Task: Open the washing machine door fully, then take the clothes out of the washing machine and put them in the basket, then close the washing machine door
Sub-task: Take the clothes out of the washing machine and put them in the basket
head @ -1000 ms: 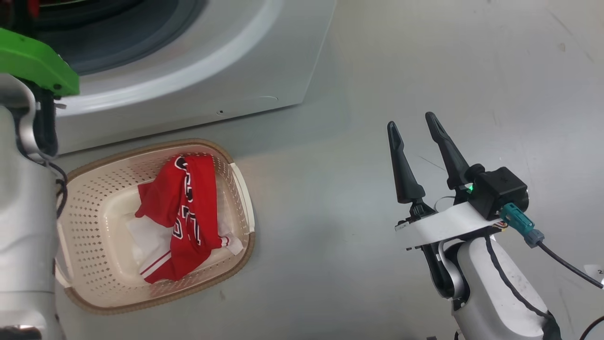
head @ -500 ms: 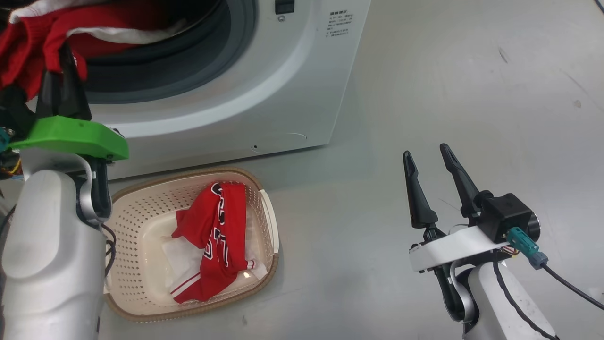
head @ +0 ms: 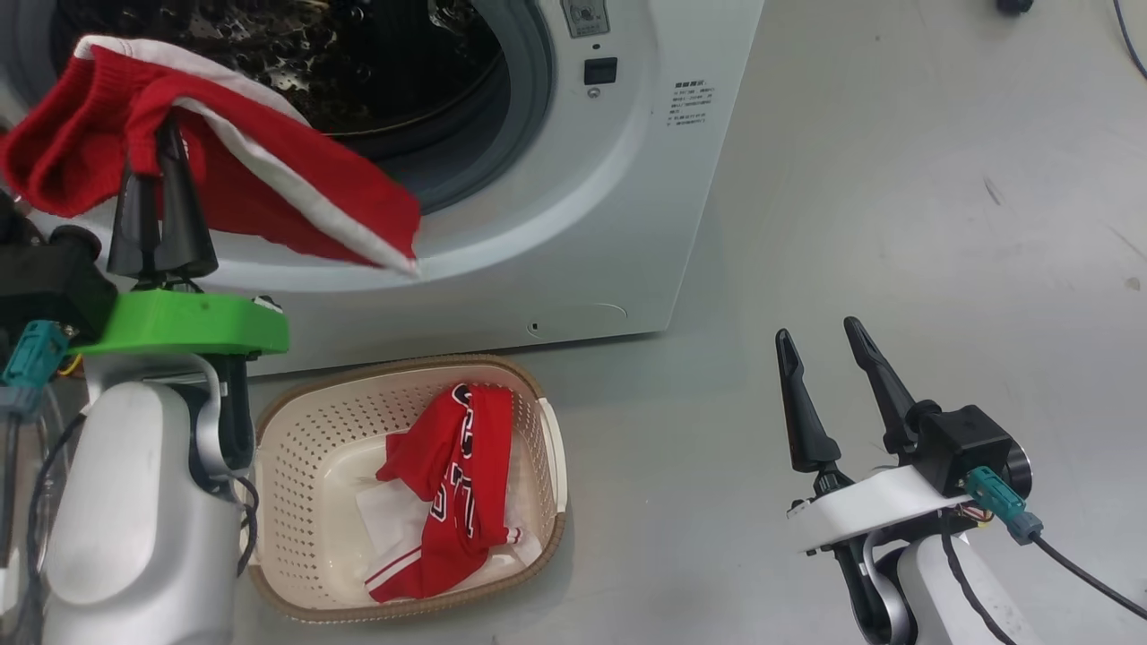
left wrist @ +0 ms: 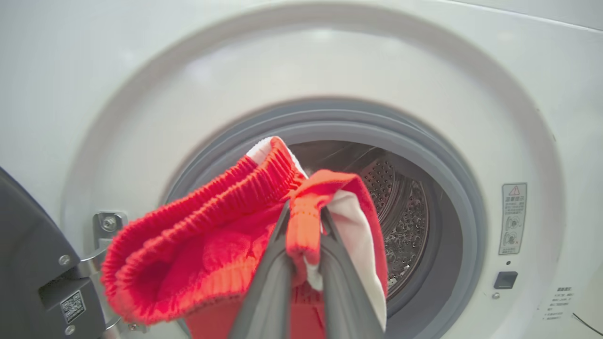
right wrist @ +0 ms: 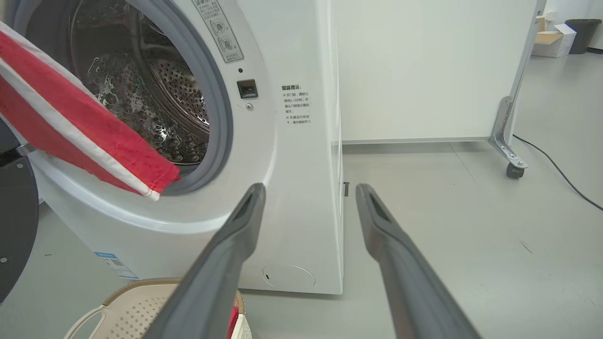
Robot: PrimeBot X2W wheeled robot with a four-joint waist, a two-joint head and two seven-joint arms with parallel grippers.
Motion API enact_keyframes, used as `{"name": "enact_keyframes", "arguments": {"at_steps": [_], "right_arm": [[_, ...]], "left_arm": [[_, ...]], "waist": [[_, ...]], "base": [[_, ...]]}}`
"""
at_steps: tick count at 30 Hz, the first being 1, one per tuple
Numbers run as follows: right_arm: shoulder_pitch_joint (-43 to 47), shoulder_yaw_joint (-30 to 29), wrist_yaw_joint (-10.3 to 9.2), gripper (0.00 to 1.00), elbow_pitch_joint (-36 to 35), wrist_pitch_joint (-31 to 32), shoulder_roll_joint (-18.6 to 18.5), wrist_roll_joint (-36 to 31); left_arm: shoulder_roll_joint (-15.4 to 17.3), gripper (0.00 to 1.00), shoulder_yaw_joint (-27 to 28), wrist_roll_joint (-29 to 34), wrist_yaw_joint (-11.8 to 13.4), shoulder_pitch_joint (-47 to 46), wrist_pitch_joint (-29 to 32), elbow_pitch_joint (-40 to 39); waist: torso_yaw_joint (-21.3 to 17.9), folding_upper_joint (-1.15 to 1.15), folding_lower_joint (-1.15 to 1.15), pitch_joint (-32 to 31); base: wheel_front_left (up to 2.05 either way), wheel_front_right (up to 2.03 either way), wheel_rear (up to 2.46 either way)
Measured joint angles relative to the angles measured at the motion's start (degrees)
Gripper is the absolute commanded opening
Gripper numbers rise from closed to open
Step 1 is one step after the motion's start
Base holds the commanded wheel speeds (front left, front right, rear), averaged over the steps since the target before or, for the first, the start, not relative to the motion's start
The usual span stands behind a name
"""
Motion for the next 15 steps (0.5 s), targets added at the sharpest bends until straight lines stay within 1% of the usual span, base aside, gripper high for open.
{"name": "enact_keyframes", "arguments": {"at_steps": [4, 9, 10, 15], "right_arm": [[0.9, 0.0, 0.04, 1.0, 0.0, 0.0, 0.0, -0.1], [1.7, 0.3, 0.66, 1.0, 0.0, 0.0, 0.0, -0.5], [1.7, 0.4, 0.94, 1.0, 0.0, 0.0, 0.0, -0.5], [1.8, 0.3, 1.02, 1.0, -0.3, 0.0, 0.0, -0.9]], "left_arm": [[-0.3, 0.0, -0.3, 0.1, 0.6, 2.7, 0.0, -3.4], [-0.4, 0.0, -0.9, 1.0, 1.3, 6.1, 0.0, -7.0], [-0.4, 0.0, -1.0, 1.0, 1.5, 7.0, 0.0, -7.6], [-0.6, 0.0, -1.5, 1.0, 2.0, 11.0, 0.0, -9.0]], "waist": [[0.9, 0.0, 0.0, -1.4], [2.1, 0.0, 0.0, -2.4], [2.2, 0.0, 0.0, -2.6], [2.4, 0.0, 0.0, -2.5]], "base": [[0.0, 0.0, 0.0], [0.0, 0.0, 0.0], [0.0, 0.0, 0.0], [0.0, 0.0, 0.0]]}}
